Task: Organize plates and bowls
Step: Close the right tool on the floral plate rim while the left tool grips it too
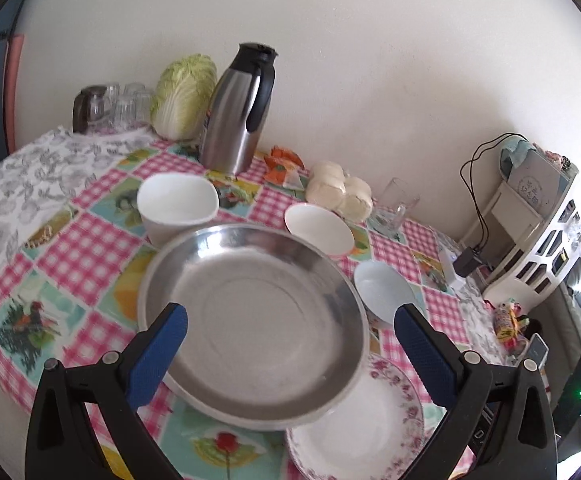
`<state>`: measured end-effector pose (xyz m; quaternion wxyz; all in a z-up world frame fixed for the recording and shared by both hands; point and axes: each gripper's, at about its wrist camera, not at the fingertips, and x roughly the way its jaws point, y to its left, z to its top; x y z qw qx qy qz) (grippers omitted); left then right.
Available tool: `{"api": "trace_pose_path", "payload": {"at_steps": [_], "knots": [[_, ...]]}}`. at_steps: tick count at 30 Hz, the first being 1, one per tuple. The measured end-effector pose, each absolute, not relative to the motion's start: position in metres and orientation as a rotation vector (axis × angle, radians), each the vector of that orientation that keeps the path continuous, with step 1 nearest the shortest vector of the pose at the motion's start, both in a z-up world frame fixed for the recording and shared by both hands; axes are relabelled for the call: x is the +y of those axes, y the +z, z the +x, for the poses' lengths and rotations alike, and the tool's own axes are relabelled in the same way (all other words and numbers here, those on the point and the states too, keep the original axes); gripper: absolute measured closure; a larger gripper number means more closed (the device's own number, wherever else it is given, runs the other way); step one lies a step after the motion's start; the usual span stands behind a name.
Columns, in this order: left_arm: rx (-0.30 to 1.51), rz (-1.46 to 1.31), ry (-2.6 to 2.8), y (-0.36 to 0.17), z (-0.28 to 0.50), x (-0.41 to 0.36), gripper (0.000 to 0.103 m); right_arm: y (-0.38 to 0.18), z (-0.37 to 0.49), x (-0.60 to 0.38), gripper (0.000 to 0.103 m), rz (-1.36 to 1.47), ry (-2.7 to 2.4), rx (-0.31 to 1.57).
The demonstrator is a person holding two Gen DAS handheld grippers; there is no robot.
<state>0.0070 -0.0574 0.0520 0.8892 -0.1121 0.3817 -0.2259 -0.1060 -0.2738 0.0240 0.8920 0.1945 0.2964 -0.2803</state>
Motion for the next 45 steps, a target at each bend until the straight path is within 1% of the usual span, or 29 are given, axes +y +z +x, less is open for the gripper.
{"api": "trace_pose_path", "payload": {"at_steps": [11, 18, 24, 26, 28, 31, 33, 35, 38, 40, 41, 43, 45], "knots": [[0.966, -0.256, -0.444, 0.024, -0.01, -0.065, 0.0, 0.011, -0.132, -0.294, 0.0, 0.442, -0.617, 0.634], [1.066, -0.189, -0.45, 0.004, -0.015, -0.08, 0.0, -0.009, -0.132, -0.304, 0.0, 0.513, -0.613, 0.684], [1.162, -0.199, -0.456, -0.014, -0.016, -0.084, 0.001, -0.023, -0.128, -0.306, 0.0, 0.537, -0.605, 0.731], [1.172, -0.177, -0.455, -0.017, -0.017, -0.088, 0.002, -0.028, -0.126, -0.307, 0.003, 0.552, -0.598, 0.745], [1.183, -0.154, -0.453, -0.021, -0.017, -0.091, 0.004, -0.032, -0.125, -0.309, 0.012, 0.569, -0.592, 0.752], [1.202, -0.146, -0.472, -0.027, -0.015, -0.098, 0.006, -0.037, -0.124, -0.311, 0.014, 0.593, -0.587, 0.761], [1.212, -0.146, -0.483, -0.03, -0.014, -0.101, 0.009, -0.041, -0.123, -0.312, 0.017, 0.604, -0.574, 0.768], [1.214, -0.13, -0.486, -0.032, -0.013, -0.103, 0.015, -0.044, -0.121, -0.312, 0.018, 0.607, -0.561, 0.78], [1.217, -0.116, -0.48, -0.036, -0.011, -0.105, 0.018, -0.046, -0.119, -0.311, 0.021, 0.604, -0.553, 0.787], [1.221, -0.113, -0.48, -0.037, -0.008, -0.105, 0.02, -0.047, -0.118, -0.311, 0.025, 0.607, -0.545, 0.792], [1.223, -0.113, -0.481, -0.038, -0.007, -0.106, 0.024, -0.048, -0.117, -0.311, 0.027, 0.608, -0.541, 0.793], [1.227, -0.114, -0.482, -0.041, -0.006, -0.107, 0.028, -0.049, -0.116, -0.311, 0.034, 0.614, -0.531, 0.798], [1.233, -0.108, -0.478, -0.043, -0.006, -0.109, 0.029, -0.052, -0.115, -0.312, 0.036, 0.622, -0.525, 0.806]]}}
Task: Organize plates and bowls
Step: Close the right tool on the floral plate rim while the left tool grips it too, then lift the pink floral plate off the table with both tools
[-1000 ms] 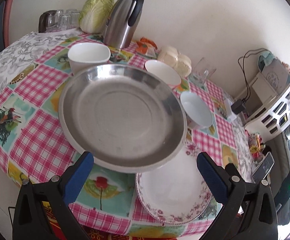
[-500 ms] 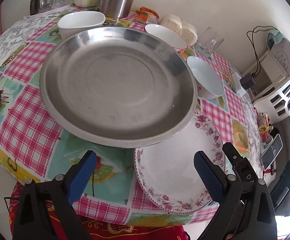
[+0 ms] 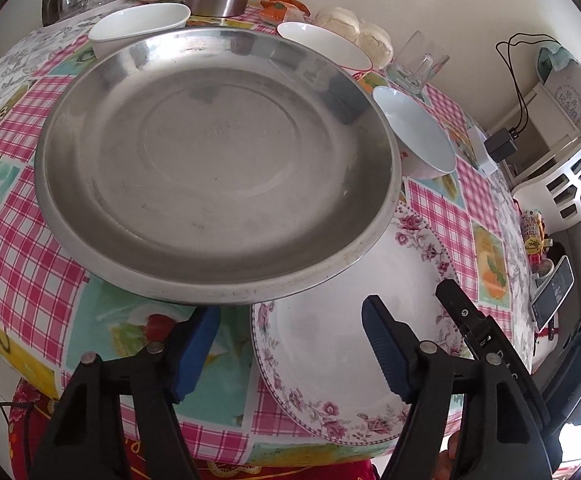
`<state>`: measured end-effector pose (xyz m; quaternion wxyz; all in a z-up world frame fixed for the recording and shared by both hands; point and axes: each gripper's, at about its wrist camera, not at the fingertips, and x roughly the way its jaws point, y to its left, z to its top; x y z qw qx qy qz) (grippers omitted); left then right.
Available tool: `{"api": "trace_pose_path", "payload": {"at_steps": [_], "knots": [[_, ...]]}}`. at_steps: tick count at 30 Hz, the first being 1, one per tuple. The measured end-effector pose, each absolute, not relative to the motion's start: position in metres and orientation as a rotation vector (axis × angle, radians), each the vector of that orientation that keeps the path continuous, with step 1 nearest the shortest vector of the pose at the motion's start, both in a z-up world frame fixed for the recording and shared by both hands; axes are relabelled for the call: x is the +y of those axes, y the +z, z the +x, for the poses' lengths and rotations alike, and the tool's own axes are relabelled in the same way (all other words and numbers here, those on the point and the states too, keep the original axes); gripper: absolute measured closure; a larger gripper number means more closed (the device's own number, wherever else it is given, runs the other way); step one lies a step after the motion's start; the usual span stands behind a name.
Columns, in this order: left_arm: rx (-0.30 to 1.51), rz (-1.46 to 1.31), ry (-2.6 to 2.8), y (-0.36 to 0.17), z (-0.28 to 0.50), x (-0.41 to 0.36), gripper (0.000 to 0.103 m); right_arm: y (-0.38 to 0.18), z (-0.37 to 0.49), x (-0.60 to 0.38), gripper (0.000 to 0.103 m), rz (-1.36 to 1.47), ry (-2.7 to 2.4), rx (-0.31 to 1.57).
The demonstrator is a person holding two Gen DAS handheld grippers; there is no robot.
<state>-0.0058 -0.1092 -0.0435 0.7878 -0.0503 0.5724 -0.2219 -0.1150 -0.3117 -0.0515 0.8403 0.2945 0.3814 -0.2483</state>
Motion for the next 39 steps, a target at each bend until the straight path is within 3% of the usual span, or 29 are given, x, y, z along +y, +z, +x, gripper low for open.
{"api": "trace_pose_path", "payload": {"at_steps": [4, 8, 15, 17, 28, 31, 39], "knots": [[1.239, -0.101, -0.468, -0.048, -0.004, -0.11, 0.038, -0.056, -0.116, -0.314, 0.053, 0.644, -0.526, 0.811], [1.259, -0.112, -0.452, -0.057, -0.001, -0.108, 0.048, -0.057, -0.116, -0.314, 0.061, 0.645, -0.512, 0.814], [1.242, -0.105, -0.444, -0.06, 0.001, -0.104, 0.066, -0.06, -0.112, -0.31, 0.085, 0.616, -0.488, 0.832], [1.237, -0.096, -0.438, -0.061, 0.001, -0.104, 0.069, -0.06, -0.112, -0.31, 0.084, 0.605, -0.485, 0.831], [1.212, -0.068, -0.432, -0.064, 0.008, -0.121, 0.071, -0.061, -0.111, -0.312, 0.085, 0.612, -0.476, 0.82], [1.206, -0.071, -0.438, -0.064, 0.009, -0.12, 0.081, -0.061, -0.111, -0.312, 0.085, 0.613, -0.476, 0.82], [1.219, -0.082, -0.467, -0.064, 0.004, -0.125, 0.082, -0.061, -0.116, -0.316, 0.085, 0.638, -0.484, 0.811]]}}
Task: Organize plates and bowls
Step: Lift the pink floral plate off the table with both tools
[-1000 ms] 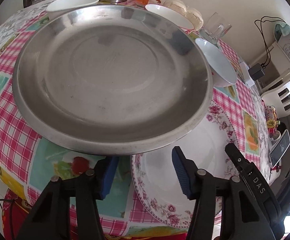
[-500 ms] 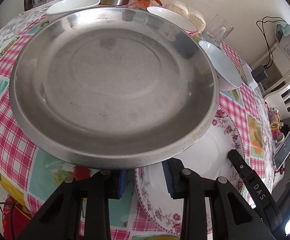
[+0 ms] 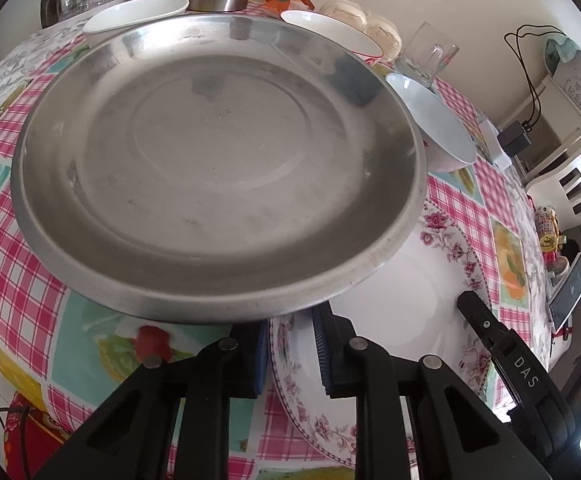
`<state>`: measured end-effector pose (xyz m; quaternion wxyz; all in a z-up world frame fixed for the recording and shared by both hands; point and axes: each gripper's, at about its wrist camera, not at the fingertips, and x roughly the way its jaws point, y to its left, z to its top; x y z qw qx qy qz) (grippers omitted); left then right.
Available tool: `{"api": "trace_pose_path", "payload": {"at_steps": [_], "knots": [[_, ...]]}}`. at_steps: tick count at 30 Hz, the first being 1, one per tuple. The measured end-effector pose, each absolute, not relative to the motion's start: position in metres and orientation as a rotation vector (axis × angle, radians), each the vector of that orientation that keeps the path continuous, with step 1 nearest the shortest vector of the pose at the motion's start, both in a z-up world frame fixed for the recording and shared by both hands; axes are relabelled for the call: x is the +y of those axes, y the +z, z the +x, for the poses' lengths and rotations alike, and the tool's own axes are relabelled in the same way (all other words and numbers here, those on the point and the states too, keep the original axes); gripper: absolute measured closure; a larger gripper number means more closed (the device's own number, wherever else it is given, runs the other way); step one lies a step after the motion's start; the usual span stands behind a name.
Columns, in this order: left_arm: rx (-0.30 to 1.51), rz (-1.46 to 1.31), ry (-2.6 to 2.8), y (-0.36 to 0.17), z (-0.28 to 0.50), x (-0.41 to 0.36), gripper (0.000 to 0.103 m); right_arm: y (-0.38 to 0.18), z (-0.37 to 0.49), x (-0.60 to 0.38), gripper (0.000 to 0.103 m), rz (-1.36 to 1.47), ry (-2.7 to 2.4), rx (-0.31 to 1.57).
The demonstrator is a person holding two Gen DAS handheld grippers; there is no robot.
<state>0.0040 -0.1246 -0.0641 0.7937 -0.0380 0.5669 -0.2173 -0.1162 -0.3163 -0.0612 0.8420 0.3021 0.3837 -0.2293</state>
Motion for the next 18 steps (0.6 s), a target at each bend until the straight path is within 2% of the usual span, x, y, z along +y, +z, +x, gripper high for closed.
{"api": "trace_pose_path", "payload": {"at_steps": [14, 18], "knots": [[1.239, -0.044, -0.567, -0.065, -0.007, -0.152, 0.083, -0.064, -0.142, -0.34, 0.084, 0.728, -0.51, 0.77], [1.237, -0.026, -0.595, -0.067, -0.002, -0.161, 0.083, -0.064, -0.143, -0.341, 0.087, 0.741, -0.502, 0.762]]}}
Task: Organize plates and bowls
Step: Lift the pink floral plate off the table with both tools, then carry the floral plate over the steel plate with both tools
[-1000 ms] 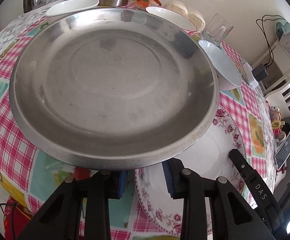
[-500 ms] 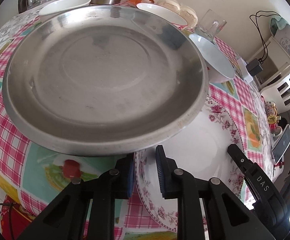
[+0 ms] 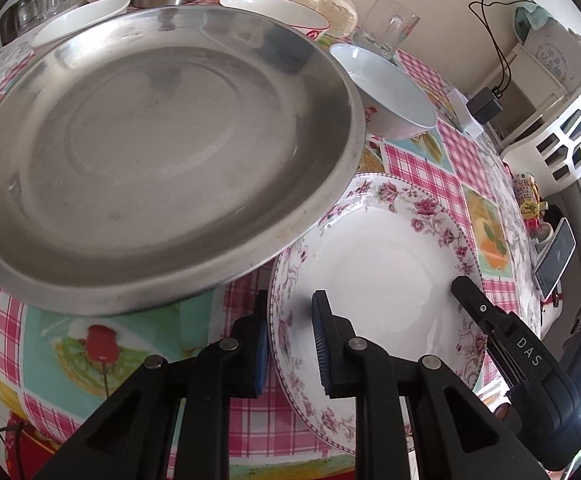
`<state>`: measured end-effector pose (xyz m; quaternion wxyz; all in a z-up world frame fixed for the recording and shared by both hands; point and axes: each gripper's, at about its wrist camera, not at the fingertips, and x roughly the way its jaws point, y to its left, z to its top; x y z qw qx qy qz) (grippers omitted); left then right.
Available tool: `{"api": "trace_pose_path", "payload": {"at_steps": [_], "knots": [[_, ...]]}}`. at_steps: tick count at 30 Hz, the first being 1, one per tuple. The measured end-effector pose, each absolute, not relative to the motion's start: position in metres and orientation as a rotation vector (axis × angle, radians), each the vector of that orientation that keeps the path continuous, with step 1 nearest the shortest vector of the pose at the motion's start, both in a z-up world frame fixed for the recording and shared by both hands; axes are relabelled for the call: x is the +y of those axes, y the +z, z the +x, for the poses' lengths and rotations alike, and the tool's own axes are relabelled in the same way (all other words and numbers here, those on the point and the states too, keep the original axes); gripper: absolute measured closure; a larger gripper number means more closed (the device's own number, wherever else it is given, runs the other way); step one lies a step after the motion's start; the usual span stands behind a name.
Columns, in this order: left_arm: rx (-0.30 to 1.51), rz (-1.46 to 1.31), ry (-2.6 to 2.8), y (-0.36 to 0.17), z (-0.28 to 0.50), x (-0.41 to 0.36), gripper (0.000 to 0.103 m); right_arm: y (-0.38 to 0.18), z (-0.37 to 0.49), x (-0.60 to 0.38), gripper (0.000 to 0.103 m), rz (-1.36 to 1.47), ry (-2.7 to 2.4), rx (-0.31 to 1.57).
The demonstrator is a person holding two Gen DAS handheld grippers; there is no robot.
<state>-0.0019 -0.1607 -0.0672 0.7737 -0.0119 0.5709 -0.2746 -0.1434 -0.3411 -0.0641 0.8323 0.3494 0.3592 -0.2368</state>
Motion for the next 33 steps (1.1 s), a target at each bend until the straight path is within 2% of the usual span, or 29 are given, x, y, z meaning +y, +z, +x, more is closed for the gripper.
{"api": "trace_pose_path", "payload": {"at_steps": [17, 33], "knots": [[1.203, 0.002, -0.724, -0.06, 0.0, -0.165, 0.083, -0.065, -0.162, -0.355, 0.09, 0.825, -0.521, 0.712], [1.158, -0.019, -0.787, -0.042, -0.004, -0.172, 0.083, -0.033, -0.173, -0.353, 0.09, 0.769, -0.537, 0.647]]}}
